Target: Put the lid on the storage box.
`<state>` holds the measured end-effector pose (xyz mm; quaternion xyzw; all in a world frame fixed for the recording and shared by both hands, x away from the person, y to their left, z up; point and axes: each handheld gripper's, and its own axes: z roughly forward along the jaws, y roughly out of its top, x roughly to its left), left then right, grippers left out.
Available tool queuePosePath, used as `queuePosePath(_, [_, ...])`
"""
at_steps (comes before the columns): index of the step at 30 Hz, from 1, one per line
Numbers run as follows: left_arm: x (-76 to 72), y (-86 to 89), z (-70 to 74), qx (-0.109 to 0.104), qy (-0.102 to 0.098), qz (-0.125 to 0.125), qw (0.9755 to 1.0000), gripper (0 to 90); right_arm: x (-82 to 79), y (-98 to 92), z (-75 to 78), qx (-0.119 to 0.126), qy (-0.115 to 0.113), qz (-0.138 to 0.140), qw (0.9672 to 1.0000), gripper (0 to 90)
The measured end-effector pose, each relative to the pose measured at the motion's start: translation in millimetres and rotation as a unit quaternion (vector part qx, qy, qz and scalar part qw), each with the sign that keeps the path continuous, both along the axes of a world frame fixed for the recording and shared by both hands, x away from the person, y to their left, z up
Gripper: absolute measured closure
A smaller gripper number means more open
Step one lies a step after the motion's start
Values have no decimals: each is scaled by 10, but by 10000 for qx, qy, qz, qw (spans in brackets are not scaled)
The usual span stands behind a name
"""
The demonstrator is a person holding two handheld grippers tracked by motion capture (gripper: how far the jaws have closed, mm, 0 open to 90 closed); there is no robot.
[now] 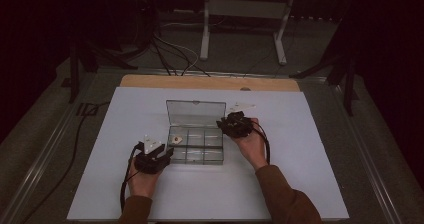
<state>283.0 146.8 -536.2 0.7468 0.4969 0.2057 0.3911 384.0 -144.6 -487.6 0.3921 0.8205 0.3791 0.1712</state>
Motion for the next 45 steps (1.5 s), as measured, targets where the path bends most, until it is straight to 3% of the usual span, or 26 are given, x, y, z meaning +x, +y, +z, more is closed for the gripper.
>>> queuePosePath(7, [-24, 46, 47, -203, -128, 96, 9997, 544, -30, 1, 3, -59, -54, 24, 10000, 725])
queuePosePath(21, [-31, 114, 113, -432, -228, 156, 9987, 535, -61, -32, 4, -11, -29, 51, 10000, 734])
queuePosePath(27, [-59, 142, 269, -647, -364, 102, 9972, 542, -80, -40, 3, -2, -34, 72, 10000, 734])
queuePosePath(32, [-96, 143, 456, -872, -589, 4, 9945, 557, -92, -47, 2, 10, -30, 74, 10000, 734])
queuePosePath(41, [-167, 71, 685, -1135, -1004, -239, 9882, 719, -128, -57, 2, 22, -4, 87, 10000, 732])
queuePosePath(45, [-161, 50, 697, -1155, -1039, -252, 9875, 844, -155, -64, -5, 27, 8, 99, 9999, 731])
